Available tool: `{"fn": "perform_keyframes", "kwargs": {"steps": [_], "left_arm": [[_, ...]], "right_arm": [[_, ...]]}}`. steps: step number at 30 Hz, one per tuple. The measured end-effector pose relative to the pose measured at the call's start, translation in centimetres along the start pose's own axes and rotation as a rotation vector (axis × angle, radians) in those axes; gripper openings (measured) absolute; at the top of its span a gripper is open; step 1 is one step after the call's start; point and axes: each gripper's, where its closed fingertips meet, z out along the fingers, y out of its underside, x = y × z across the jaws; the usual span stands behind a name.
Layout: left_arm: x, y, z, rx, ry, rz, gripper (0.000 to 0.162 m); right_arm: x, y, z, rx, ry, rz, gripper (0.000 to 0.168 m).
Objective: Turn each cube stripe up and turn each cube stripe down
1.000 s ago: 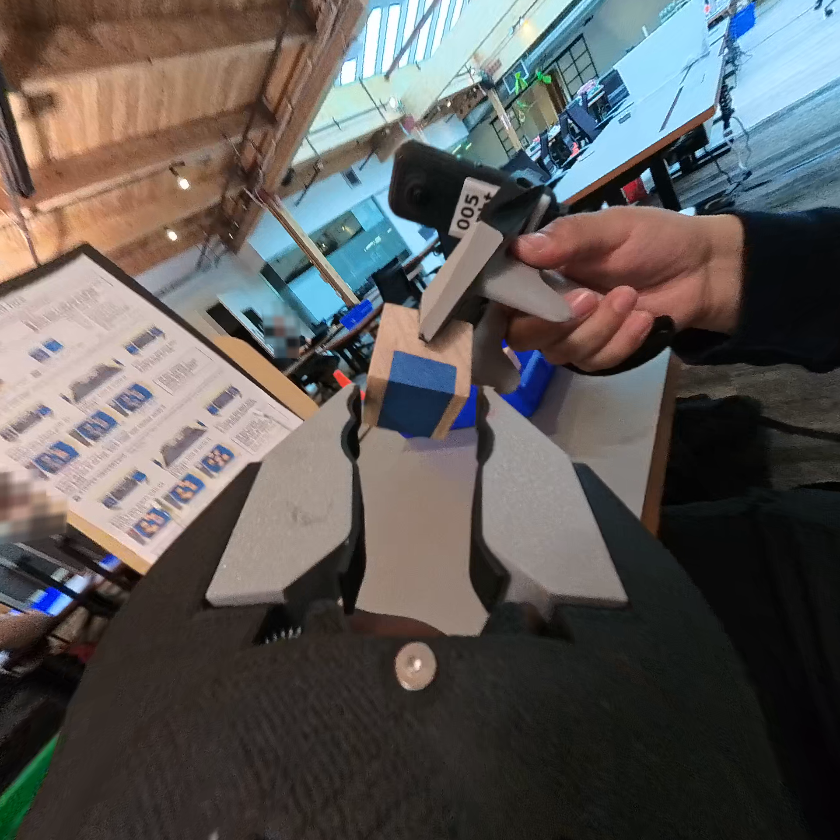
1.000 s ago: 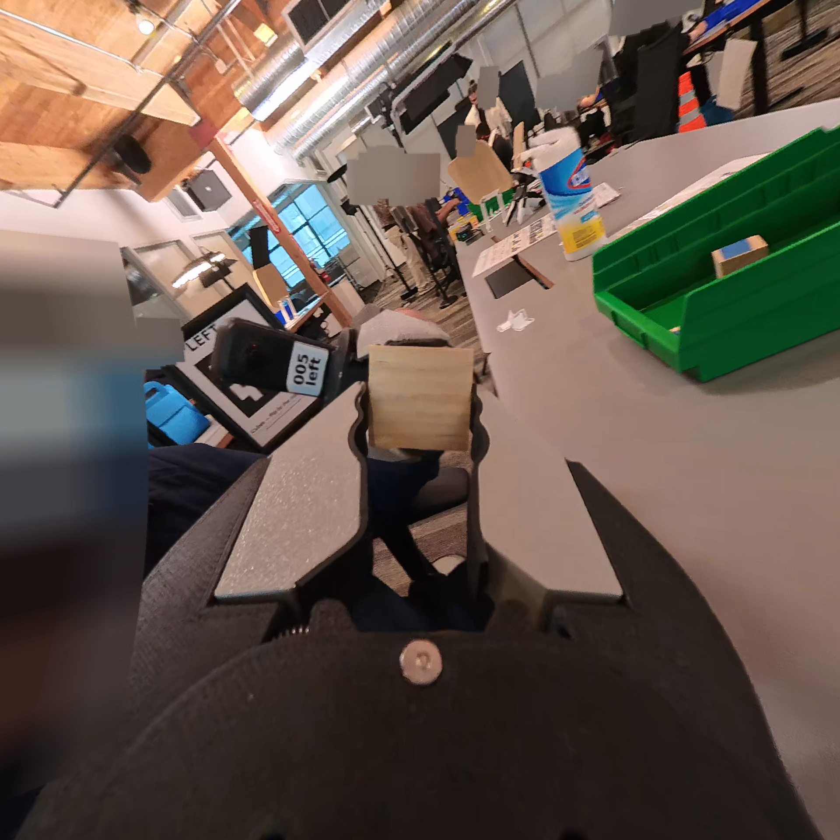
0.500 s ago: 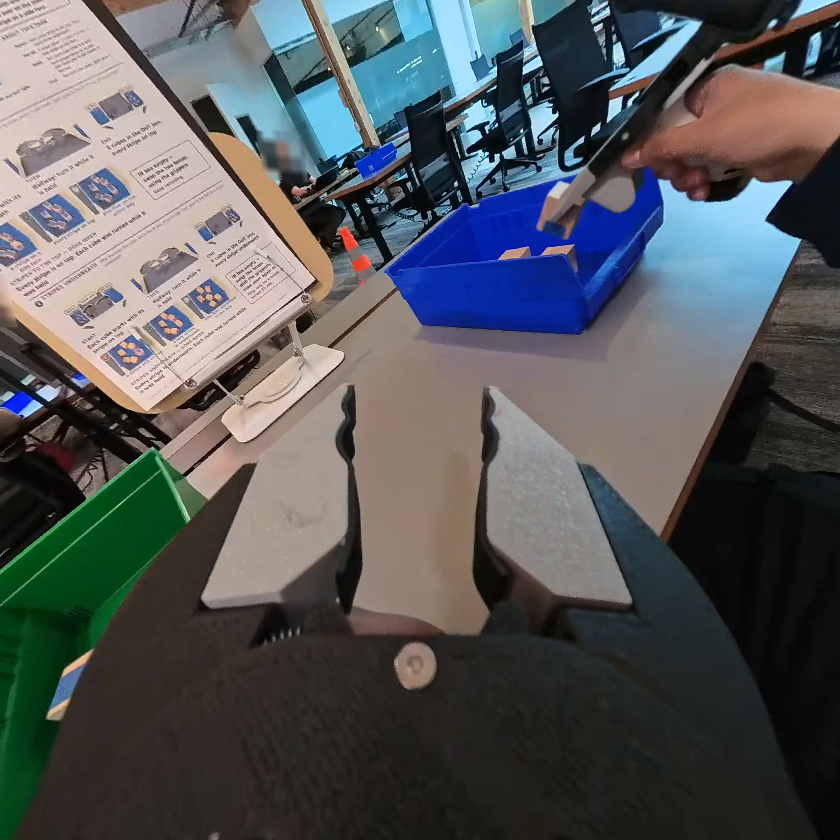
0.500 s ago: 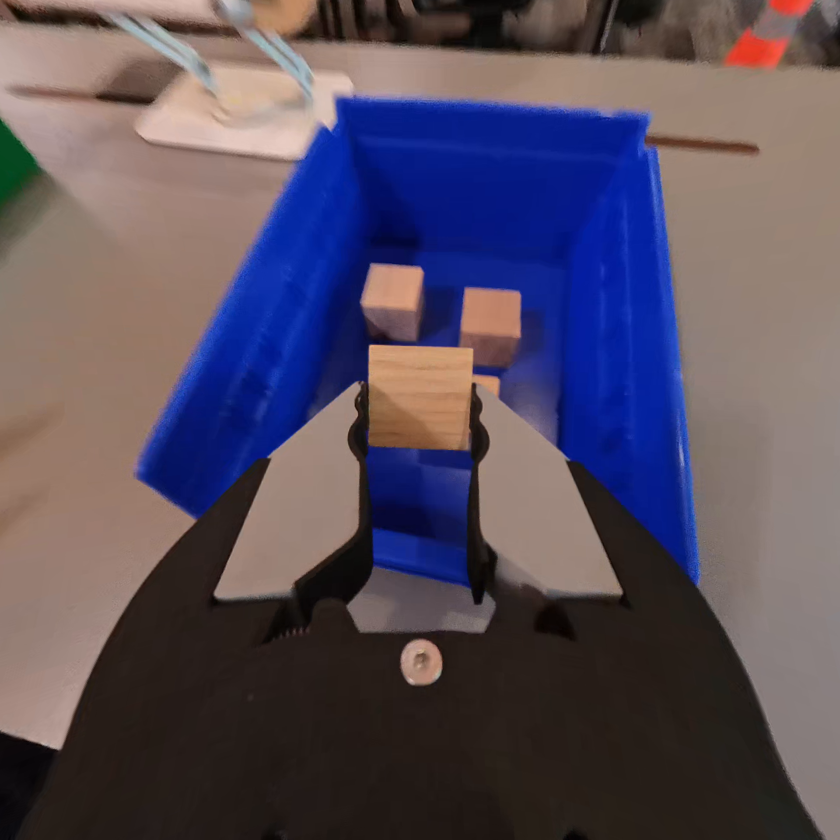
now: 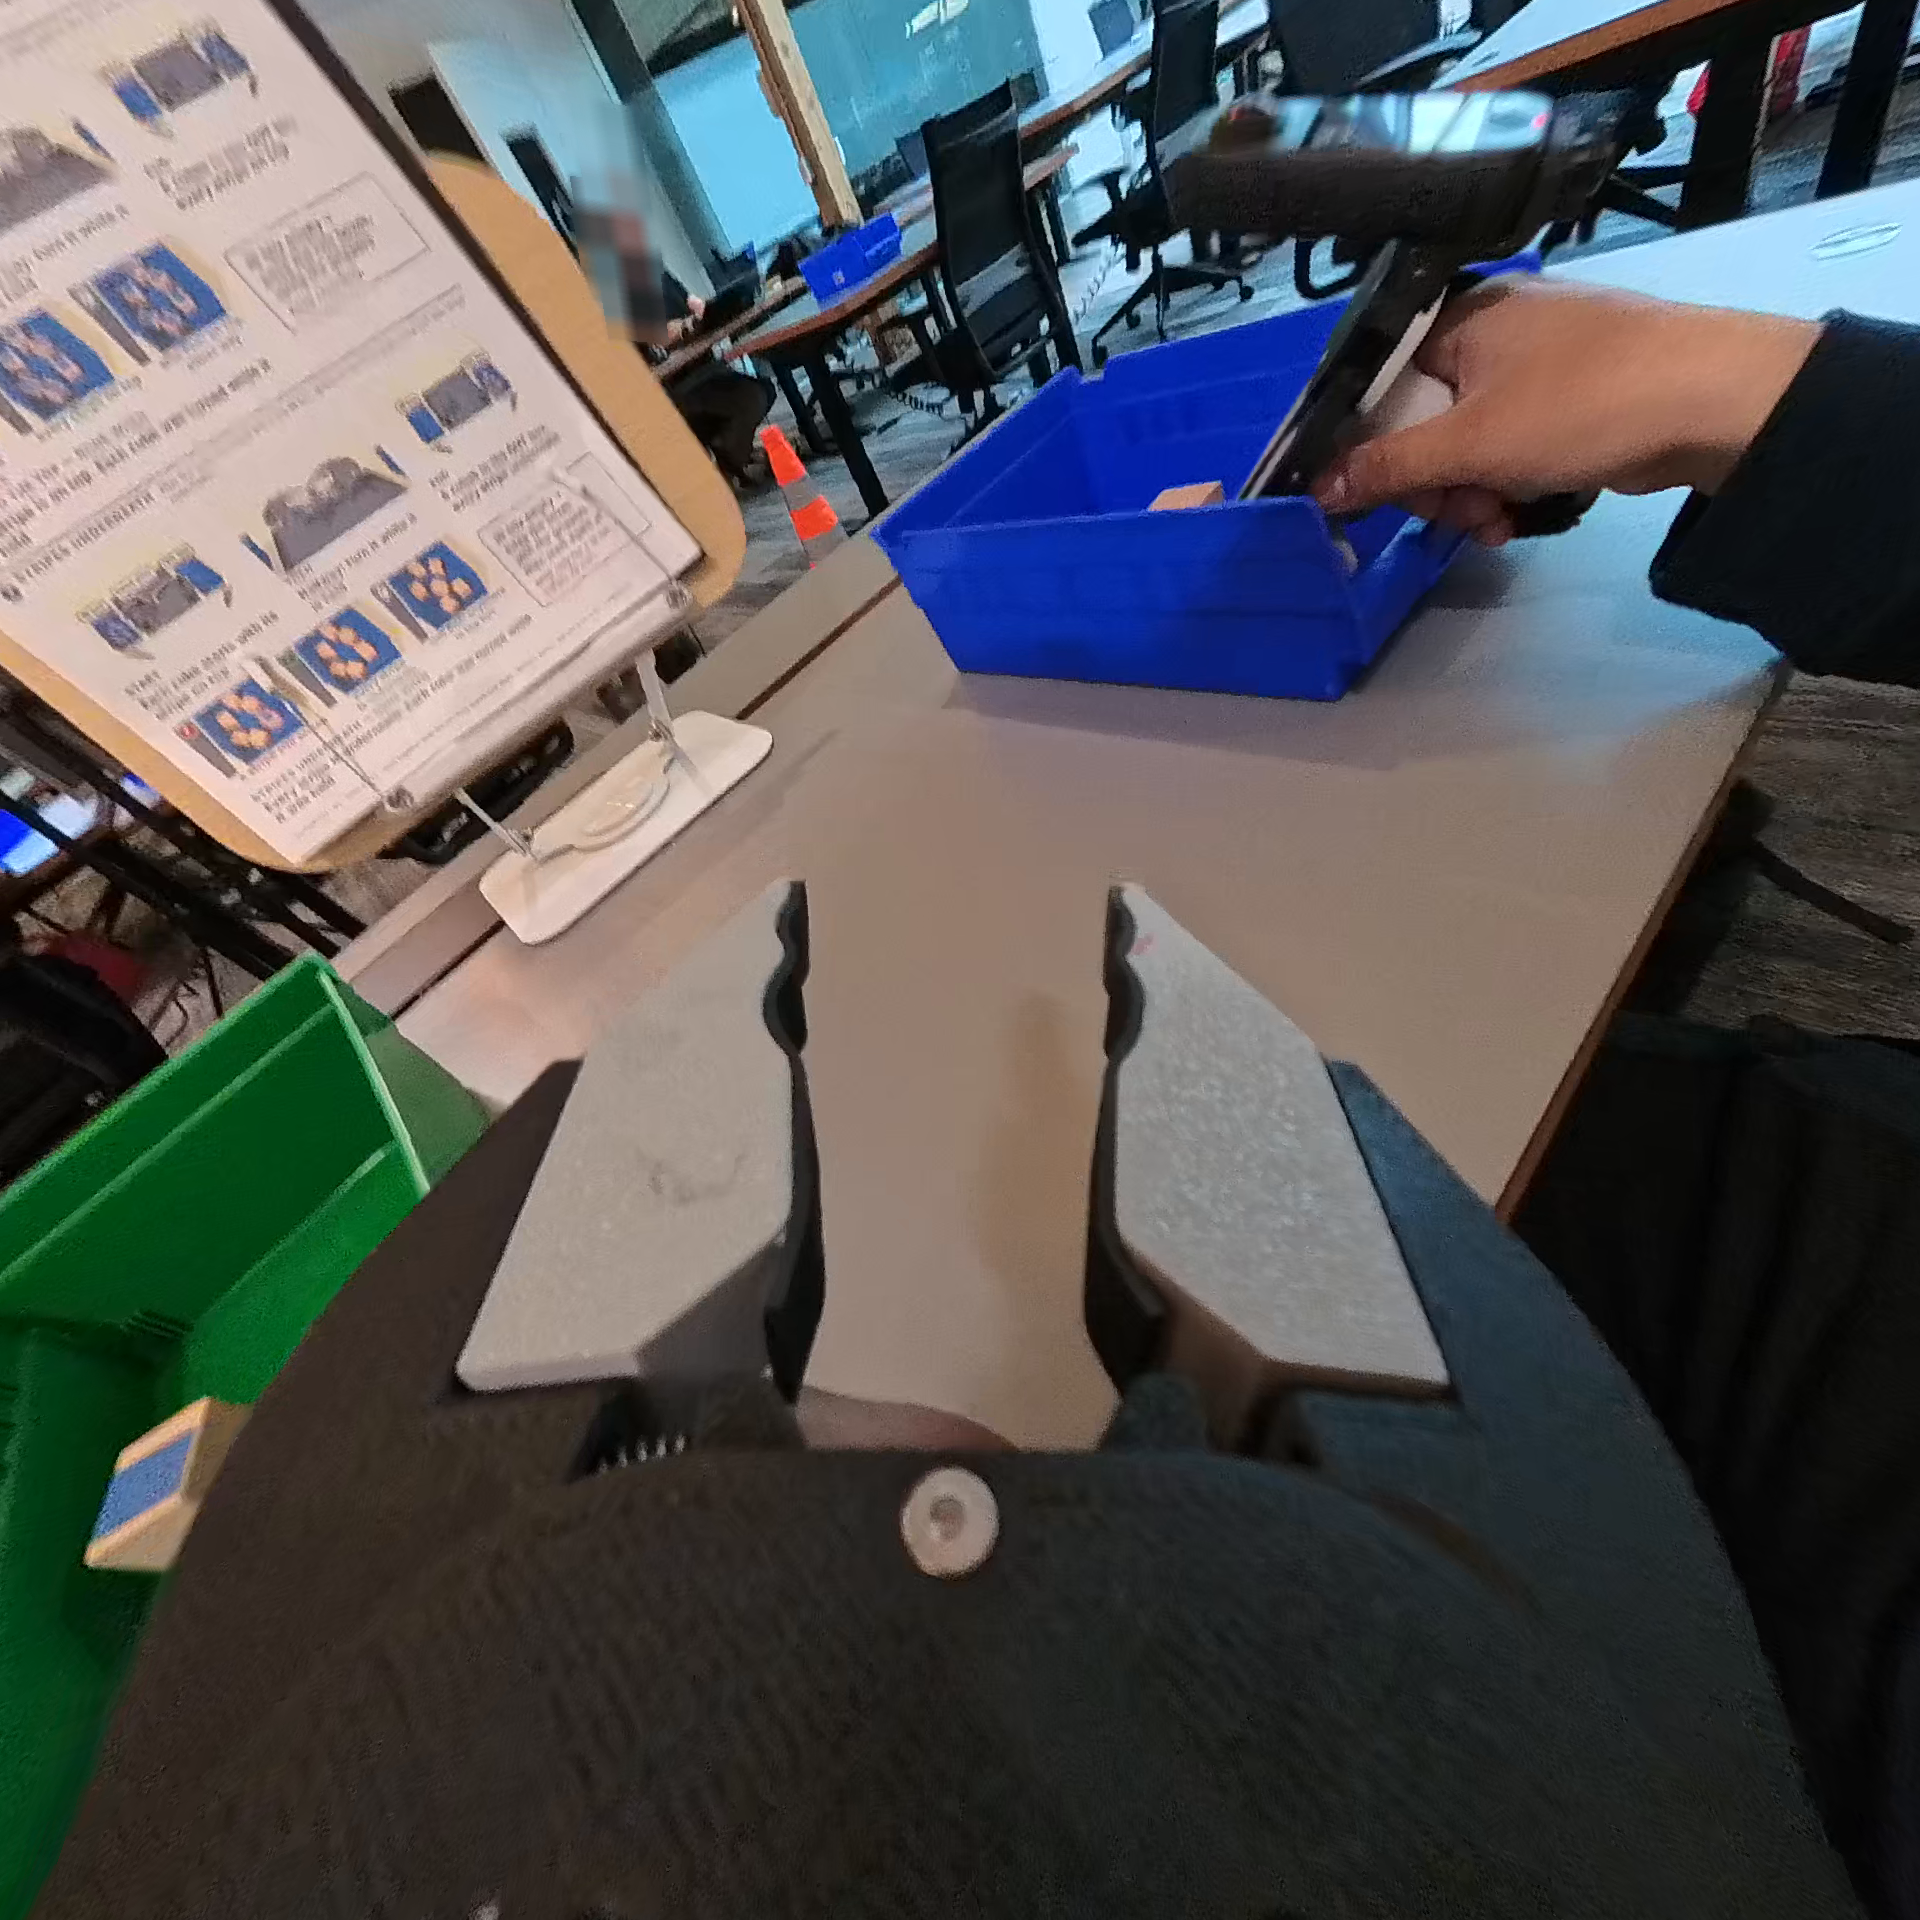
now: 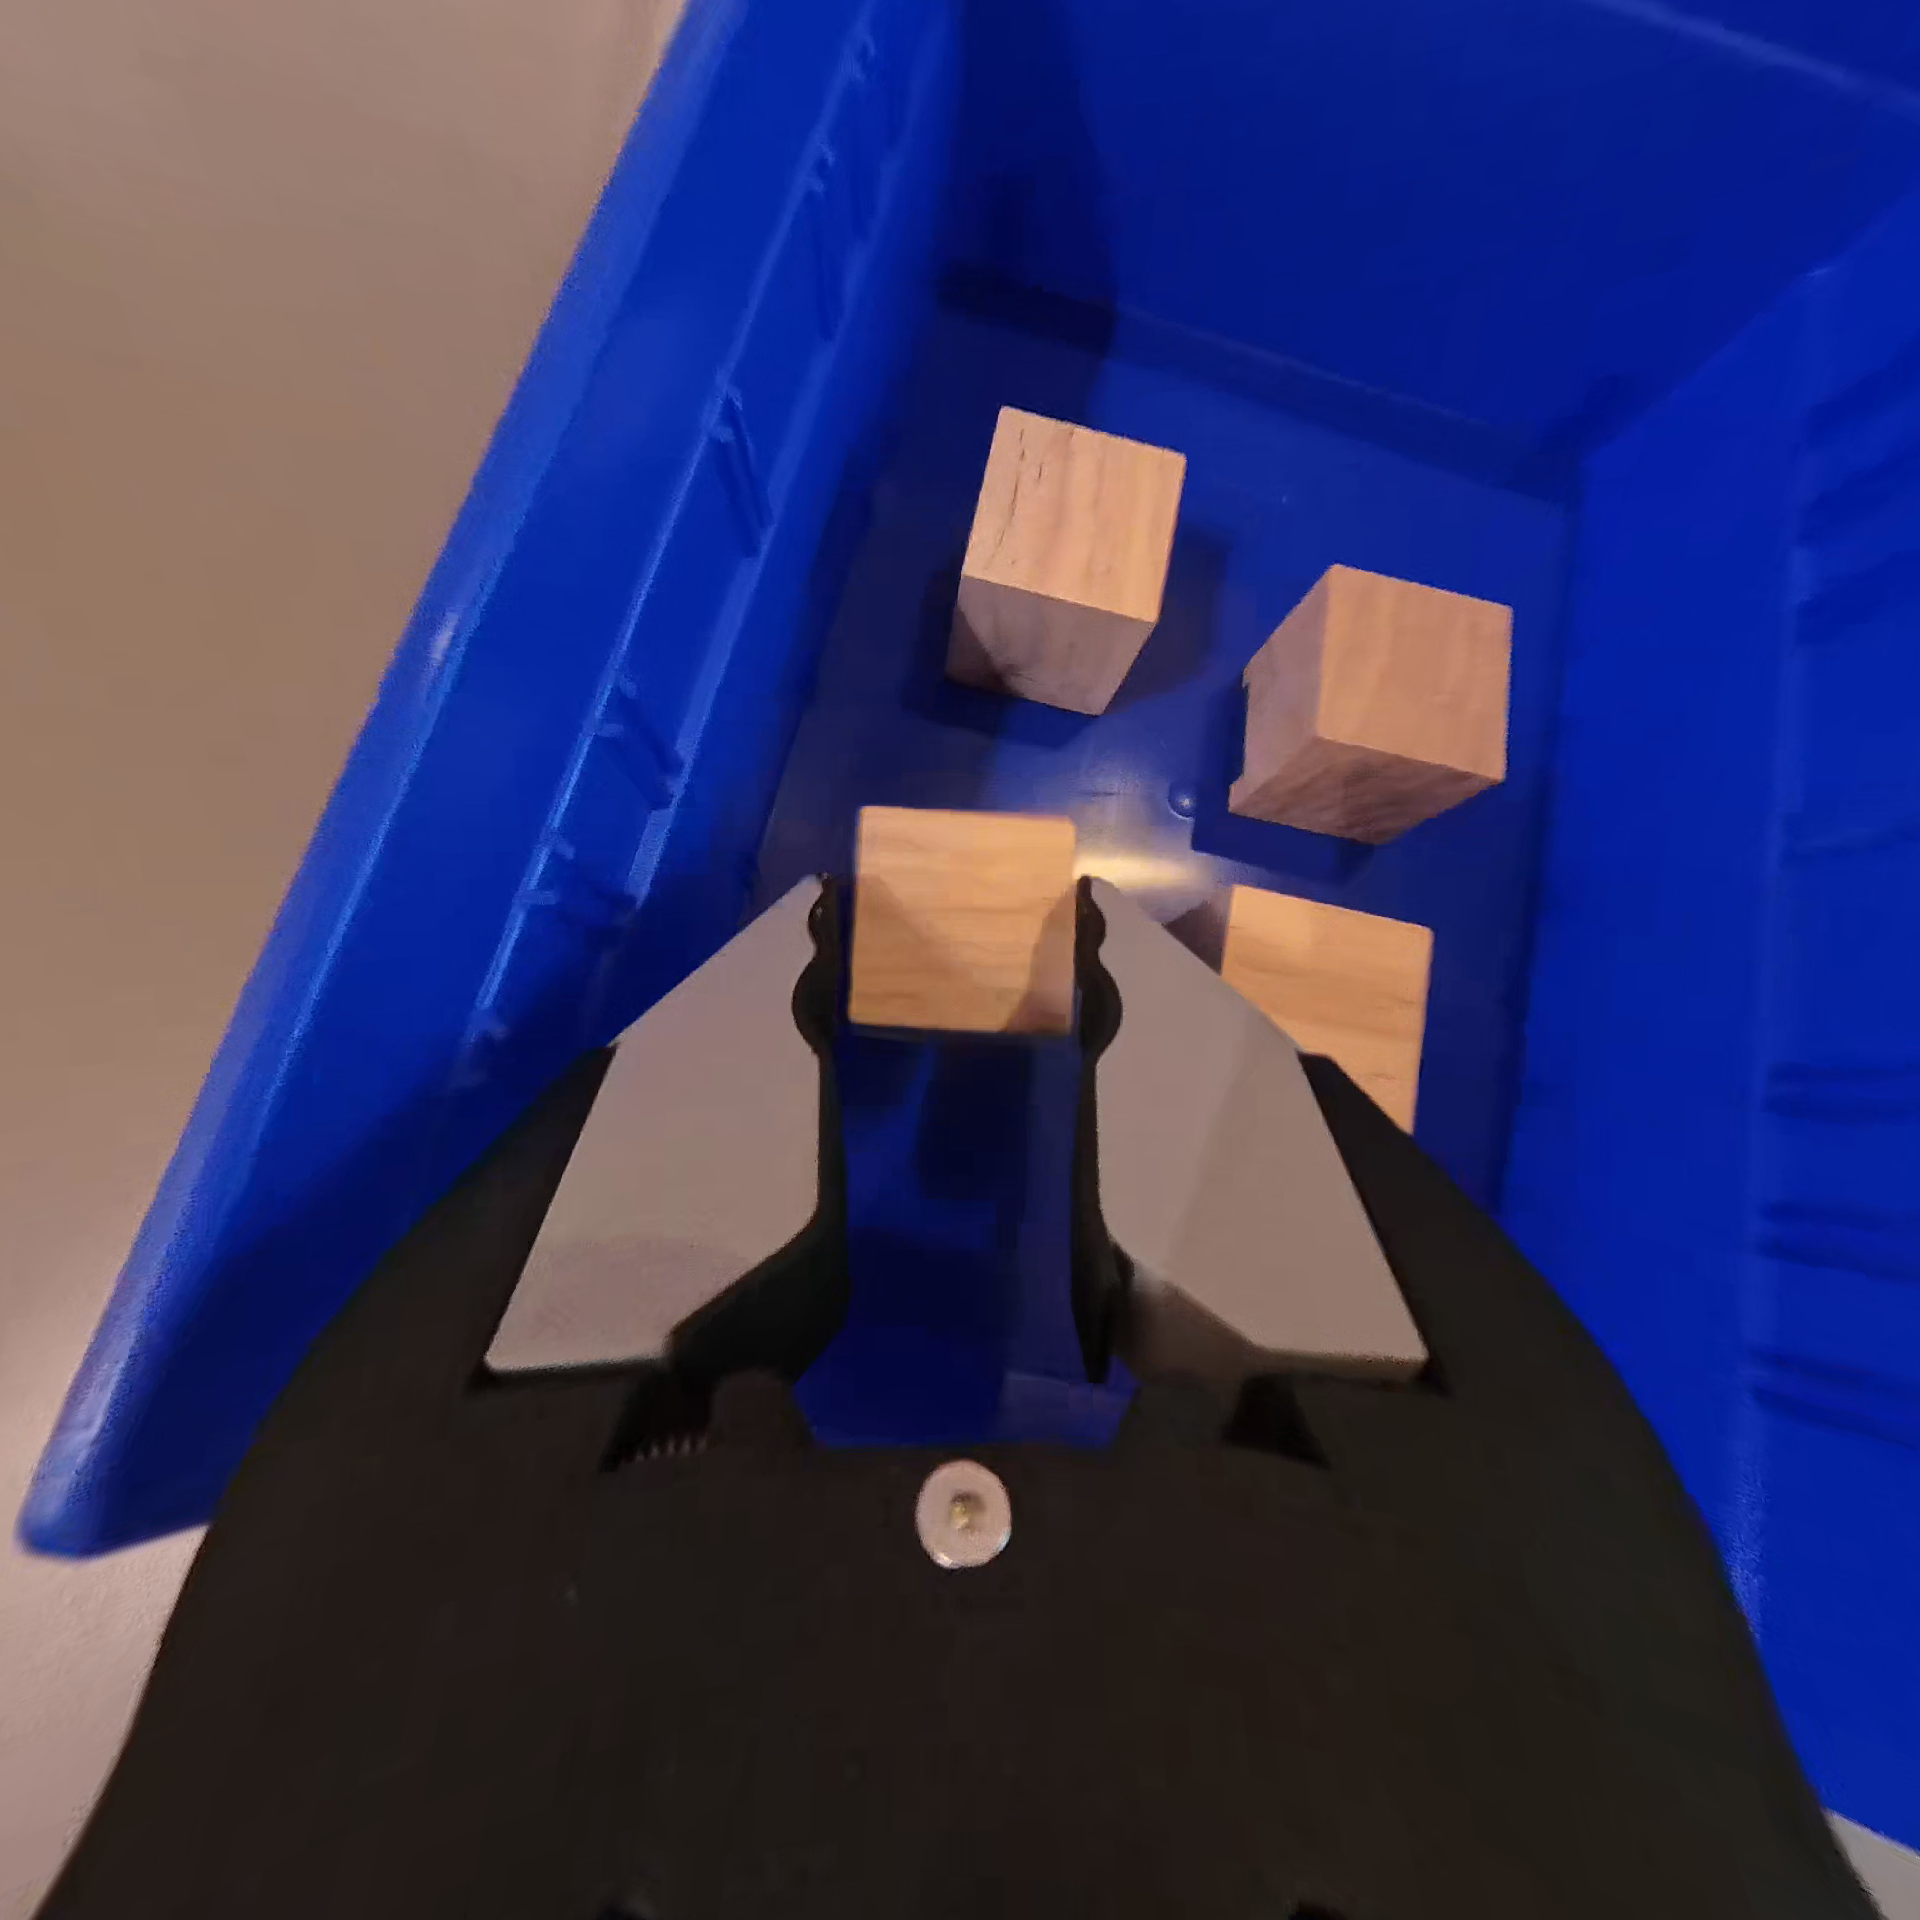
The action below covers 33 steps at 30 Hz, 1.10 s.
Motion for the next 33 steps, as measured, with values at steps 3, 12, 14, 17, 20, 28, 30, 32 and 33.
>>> {"fn": "perform_keyframes", "kwargs": {"steps": [3,12,14,17,20,28,30,32,33], "left_arm": [[-1.3,2.0,0.3,-0.101,-0.022,-0.073,0.065],[-15.0,7.0,-5.4,-0.249,-0.392,-0.222,0.077],[-18.4,8.4,-6.7,-0.27,-0.457,-0.282,0.079],[-22.1,11.3,-6.6,-0.409,-0.47,-0.307,0.079],[-23.9,13.6,-4.7,-0.531,-0.392,-0.341,0.075],[-27.3,20.8,0.1,-0.825,-0.333,-0.379,0.061],[-27.8,22.4,0.8,-0.862,-0.32,-0.428,0.062],[-28.3,23.8,1.1,-0.905,-0.32,-0.449,0.061],[-28.4,24.5,1.2,-0.929,-0.318,-0.456,0.064]], "right_arm": [[0.8,-1.3,-1.3,0.076,0.013,0.029,0.056],[1.3,-6.1,-11.6,0.44,-0.138,0.136,0.052],[0.9,-6.7,-13.2,0.486,-0.165,0.131,0.052],[0.2,-7.2,-14.5,0.517,-0.176,0.109,0.051],[-0.6,-7.3,-14.9,0.519,-0.171,0.07,0.051],[-2.5,-7.4,-14.9,0.511,-0.167,-0.001,0.051],[-2.8,-7.5,-14.9,0.514,-0.167,-0.016,0.051],[-2.9,-7.5,-14.8,0.513,-0.17,-0.023,0.051],[-3.0,-7.5,-14.6,0.508,-0.169,-0.026,0.05]]}}
